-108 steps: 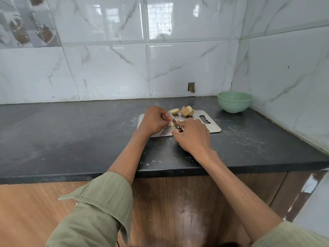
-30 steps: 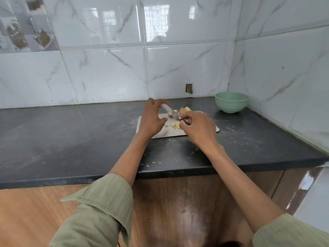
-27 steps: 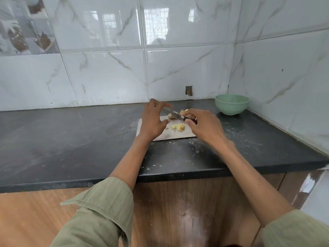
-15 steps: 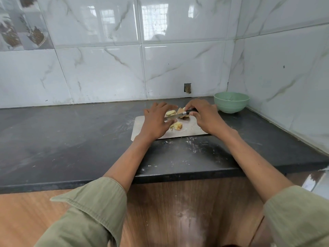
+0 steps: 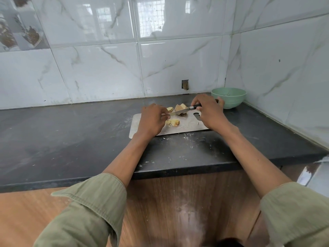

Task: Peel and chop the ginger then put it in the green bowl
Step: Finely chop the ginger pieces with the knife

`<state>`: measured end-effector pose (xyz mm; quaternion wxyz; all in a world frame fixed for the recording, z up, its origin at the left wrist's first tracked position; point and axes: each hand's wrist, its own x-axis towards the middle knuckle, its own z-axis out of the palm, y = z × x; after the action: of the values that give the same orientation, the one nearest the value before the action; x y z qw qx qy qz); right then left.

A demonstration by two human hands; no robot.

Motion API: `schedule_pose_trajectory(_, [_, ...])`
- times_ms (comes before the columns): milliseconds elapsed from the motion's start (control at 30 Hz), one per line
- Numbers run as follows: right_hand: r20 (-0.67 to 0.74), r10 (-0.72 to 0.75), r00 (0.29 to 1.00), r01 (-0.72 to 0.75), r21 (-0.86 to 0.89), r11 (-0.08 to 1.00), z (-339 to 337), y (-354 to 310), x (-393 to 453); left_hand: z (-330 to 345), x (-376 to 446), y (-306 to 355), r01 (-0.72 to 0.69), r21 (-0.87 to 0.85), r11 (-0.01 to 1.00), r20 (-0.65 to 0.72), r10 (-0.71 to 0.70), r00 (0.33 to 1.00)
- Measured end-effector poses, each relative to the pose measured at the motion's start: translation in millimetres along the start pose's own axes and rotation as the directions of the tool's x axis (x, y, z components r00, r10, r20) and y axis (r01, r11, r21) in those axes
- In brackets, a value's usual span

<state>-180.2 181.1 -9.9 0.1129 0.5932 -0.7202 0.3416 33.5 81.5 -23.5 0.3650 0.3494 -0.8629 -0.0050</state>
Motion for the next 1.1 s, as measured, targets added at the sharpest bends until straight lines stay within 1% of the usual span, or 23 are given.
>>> schedule_pose_trajectory(67, [0.014,0.050,0.999,-0.050,0.002,0.999,-4,8,1,0,-1,-6,0.053,-0.014,0.998,0.015,-0.053,0.998])
schedule_pose_trajectory(200, [-0.001,0.114,0.993,-0.114,0.052,0.992,-8,26,4,-3,-4,-10,0.089,-0.169,0.982,0.003,-0.090,0.996])
schedule_pose_trajectory(400, [-0.003,0.198,0.980,-0.197,0.104,0.975,-10,34,2,-3,-5,-7,0.088,-0.162,0.983,-0.037,-0.095,0.995])
schedule_pose_trajectory(500, [0.022,0.198,0.980,-0.200,0.121,0.972,-8,27,-2,-3,-7,0,0.034,-0.180,0.983,0.004,-0.034,0.999])
schedule_pose_trajectory(600, [0.046,0.152,0.987,-0.157,0.151,0.976,-10,12,-10,-4,-8,5,-0.017,-0.186,0.982,0.027,0.022,0.999])
schedule_pose_trajectory(633, [0.042,0.144,0.989,-0.149,0.180,0.972,-12,6,-14,-5,-8,5,-0.009,-0.205,0.979,0.017,0.013,1.000])
schedule_pose_trajectory(700, [0.004,0.140,0.990,-0.137,0.232,0.963,-18,-8,-28,-7,-6,0,0.062,-0.279,0.958,-0.041,-0.077,0.996])
schedule_pose_trajectory(767, [-0.063,0.129,0.990,-0.110,0.243,0.964,-22,-22,-45,-12,-5,-6,0.169,-0.344,0.924,-0.109,-0.218,0.970])
schedule_pose_trajectory(833, [-0.103,0.142,0.984,-0.117,0.218,0.969,-26,-34,-64,-18,-4,-11,0.269,-0.434,0.860,-0.107,-0.346,0.932])
schedule_pose_trajectory(867, [-0.112,0.154,0.982,-0.132,0.188,0.973,-28,-39,-72,-21,-3,-11,0.317,-0.491,0.812,-0.075,-0.402,0.913])
schedule_pose_trajectory(933, [-0.110,0.185,0.977,-0.169,0.139,0.976,-32,-47,-86,-25,-2,-11,0.426,-0.601,0.676,0.052,-0.499,0.865])
schedule_pose_trajectory(967, [-0.103,0.201,0.974,-0.187,0.131,0.974,-33,-50,-92,-25,-1,-12,0.474,-0.638,0.607,0.121,-0.528,0.840])
schedule_pose_trajectory(1000, [-0.097,0.218,0.971,-0.205,0.130,0.970,-34,-53,-98,-24,0,-13,0.508,-0.652,0.564,0.172,-0.542,0.823])
schedule_pose_trajectory(1033, [-0.089,0.236,0.968,-0.224,0.129,0.966,-34,-54,-104,-23,0,-15,0.528,-0.650,0.547,0.200,-0.547,0.813])
schedule_pose_trajectory(1100, [-0.070,0.262,0.963,-0.254,0.105,0.961,-31,-58,-113,-20,1,-17,0.551,-0.635,0.541,0.211,-0.564,0.798])
